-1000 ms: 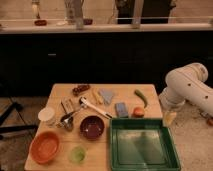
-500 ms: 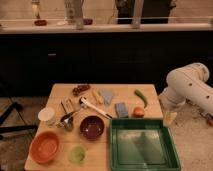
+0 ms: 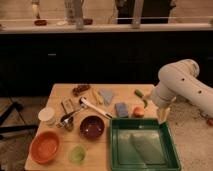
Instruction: Place sponge in tray
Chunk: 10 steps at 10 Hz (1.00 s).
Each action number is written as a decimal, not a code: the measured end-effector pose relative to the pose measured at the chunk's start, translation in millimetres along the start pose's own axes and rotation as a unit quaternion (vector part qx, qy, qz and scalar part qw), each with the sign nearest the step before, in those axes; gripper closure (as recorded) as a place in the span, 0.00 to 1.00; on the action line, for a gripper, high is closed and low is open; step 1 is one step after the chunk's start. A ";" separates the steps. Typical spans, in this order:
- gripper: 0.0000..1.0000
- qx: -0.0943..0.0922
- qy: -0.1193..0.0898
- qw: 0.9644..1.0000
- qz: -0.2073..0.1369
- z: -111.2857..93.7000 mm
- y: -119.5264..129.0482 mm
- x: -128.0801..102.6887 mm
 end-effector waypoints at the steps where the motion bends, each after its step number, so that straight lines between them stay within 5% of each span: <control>1: 0.20 -0.001 0.001 0.999 -0.050 1.2 -4.3 -9.6; 3: 0.20 -0.002 0.004 0.994 -0.106 2.3 -8.2 -18.6; 8: 0.20 -0.004 0.014 0.993 -0.119 4.0 -8.7 -19.2; 9: 0.20 -0.010 0.038 0.989 -0.143 9.4 -16.7 -23.1; 10: 0.20 -0.019 0.094 0.977 -0.192 18.0 -28.4 -29.3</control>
